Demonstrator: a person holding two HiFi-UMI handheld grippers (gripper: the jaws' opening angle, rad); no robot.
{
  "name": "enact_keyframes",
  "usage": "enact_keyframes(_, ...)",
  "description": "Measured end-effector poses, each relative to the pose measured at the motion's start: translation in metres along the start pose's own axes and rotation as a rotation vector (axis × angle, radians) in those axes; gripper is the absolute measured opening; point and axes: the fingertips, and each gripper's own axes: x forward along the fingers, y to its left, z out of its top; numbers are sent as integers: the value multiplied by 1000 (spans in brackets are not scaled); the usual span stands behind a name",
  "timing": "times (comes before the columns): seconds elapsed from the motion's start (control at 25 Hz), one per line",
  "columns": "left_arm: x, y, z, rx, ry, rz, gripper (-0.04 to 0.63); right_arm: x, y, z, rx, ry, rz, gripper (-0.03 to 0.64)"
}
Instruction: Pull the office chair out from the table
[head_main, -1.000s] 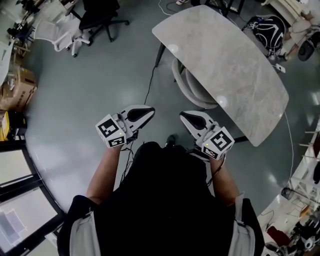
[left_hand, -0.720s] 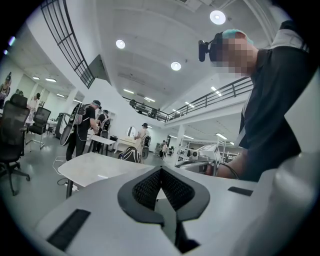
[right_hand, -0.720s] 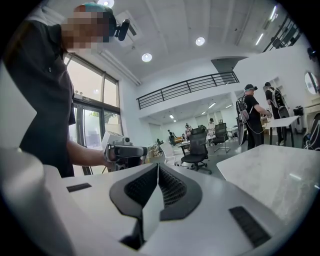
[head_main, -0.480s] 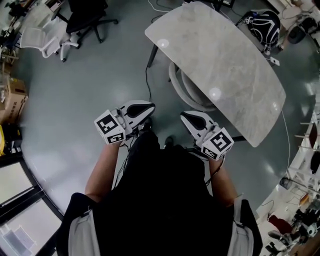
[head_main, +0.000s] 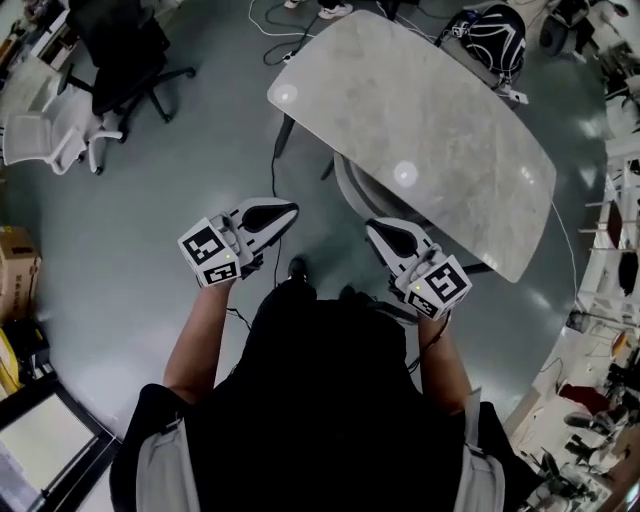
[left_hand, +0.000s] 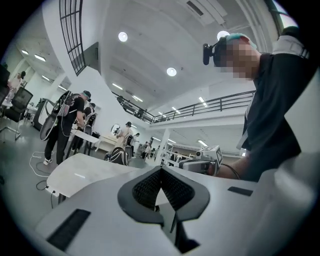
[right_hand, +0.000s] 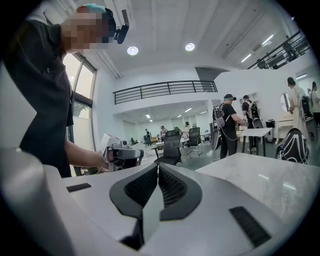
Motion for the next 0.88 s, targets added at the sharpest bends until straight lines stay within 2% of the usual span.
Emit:
enact_keyframes(0.12,3,26,2,-7,21,-67,12,10,-13,5,15,-6,-84,21)
enact_keyframes(0.36,28,75,18,-24,-2,-135,12,12,-44,-1,46,2,-208,21)
enact_keyframes(0.64,77,93,8,79,161,-229,12,6,-73,-14,59,31,-280,21)
enact_keyframes(0.88,125,86,0,188,302,-324,12,-17,-104,-18,73,12,-325,21)
